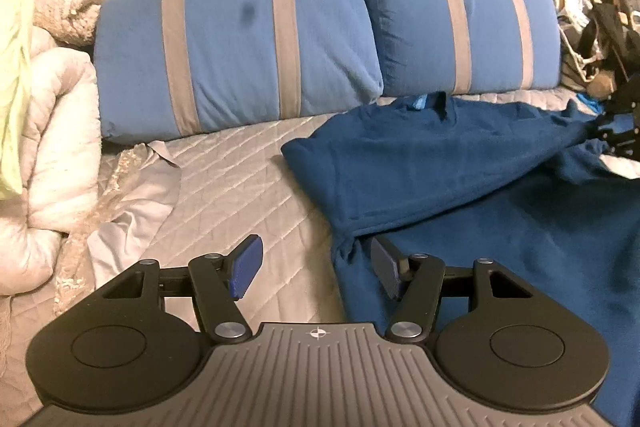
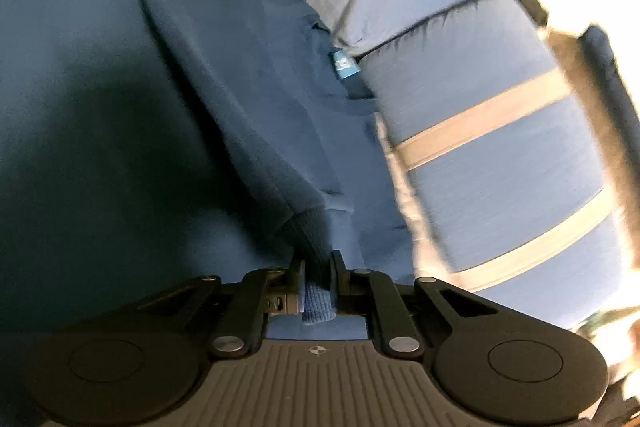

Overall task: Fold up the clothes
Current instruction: 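Move the right gripper toward the other sleeve cuff by the cable coil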

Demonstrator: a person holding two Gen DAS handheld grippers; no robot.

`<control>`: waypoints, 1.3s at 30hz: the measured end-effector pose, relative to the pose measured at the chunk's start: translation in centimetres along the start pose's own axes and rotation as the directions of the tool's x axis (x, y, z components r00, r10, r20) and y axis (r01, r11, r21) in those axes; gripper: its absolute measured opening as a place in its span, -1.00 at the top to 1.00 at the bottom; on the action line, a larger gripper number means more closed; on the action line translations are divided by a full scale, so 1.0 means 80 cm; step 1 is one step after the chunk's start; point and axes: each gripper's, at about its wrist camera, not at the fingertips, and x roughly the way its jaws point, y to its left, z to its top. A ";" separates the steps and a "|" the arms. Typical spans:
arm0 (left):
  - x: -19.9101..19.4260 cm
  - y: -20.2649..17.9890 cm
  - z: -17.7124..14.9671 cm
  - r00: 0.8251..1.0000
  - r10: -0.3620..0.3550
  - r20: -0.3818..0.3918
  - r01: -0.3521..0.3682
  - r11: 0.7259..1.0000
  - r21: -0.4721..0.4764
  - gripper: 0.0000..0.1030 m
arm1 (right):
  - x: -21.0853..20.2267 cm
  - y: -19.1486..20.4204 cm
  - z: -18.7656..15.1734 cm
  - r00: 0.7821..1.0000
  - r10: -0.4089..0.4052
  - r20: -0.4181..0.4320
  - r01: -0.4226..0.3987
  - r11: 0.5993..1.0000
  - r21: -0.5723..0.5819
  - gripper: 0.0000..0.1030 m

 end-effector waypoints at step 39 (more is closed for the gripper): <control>0.034 -0.150 -0.024 0.987 -0.133 -0.093 0.138 0.989 0.051 -0.44 | -0.060 -0.084 -0.163 0.994 0.028 0.107 -0.108 0.439 0.892 -0.99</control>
